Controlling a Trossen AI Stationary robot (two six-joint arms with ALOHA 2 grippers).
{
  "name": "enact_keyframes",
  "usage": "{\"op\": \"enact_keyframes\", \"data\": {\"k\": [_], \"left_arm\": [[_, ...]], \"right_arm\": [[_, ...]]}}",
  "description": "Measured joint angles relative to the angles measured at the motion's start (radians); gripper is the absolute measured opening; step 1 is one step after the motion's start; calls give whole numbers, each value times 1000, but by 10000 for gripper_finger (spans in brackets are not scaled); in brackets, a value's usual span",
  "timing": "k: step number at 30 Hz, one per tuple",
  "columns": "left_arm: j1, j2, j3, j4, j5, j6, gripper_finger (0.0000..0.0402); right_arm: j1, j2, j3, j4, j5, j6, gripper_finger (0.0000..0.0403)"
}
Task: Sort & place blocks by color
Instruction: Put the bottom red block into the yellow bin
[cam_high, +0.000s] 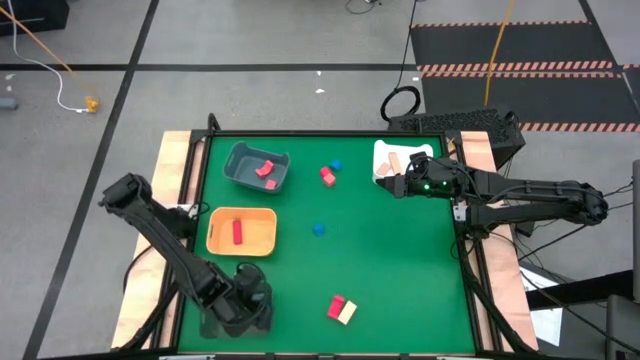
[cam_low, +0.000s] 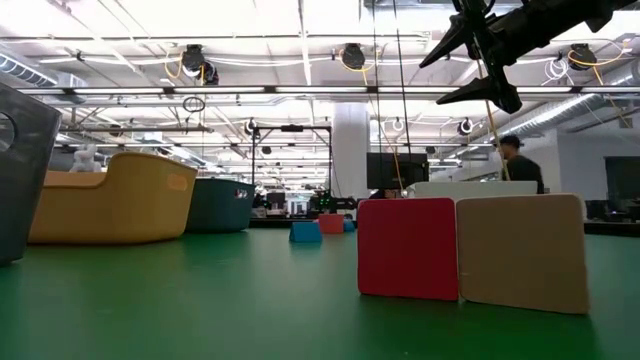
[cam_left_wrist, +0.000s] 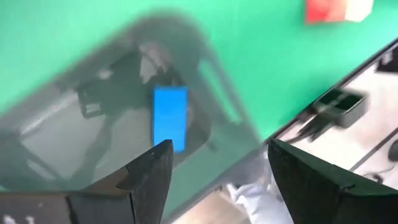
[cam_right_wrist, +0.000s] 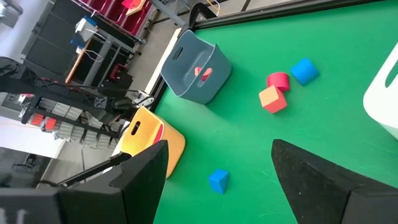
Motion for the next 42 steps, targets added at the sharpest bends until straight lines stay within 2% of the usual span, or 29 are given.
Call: {"op": "enact_keyframes", "data": {"k": [4, 10, 14, 21, 34, 42], "left_arm": [[38, -18, 41, -24, -72, 53, 254], [111, -21, 102, -9, -139, 225, 249], [162, -21, 104, 69, -200, 359, 248], [240, 16, 104, 202, -207, 620, 248], [260, 220, 104, 482, -214, 1032, 258], [261, 369, 104, 709, -232, 1137, 258]], "right_arm": [[0, 0, 0, 0, 0, 0, 279], [0, 0, 0, 0, 0, -1, 279], [0, 0, 0, 0, 0, -1, 279], [0, 0, 0, -1, 0, 1, 279], [0, 0, 0, 0, 0, 0, 279], [0, 0, 0, 0, 0, 0, 279]]}}
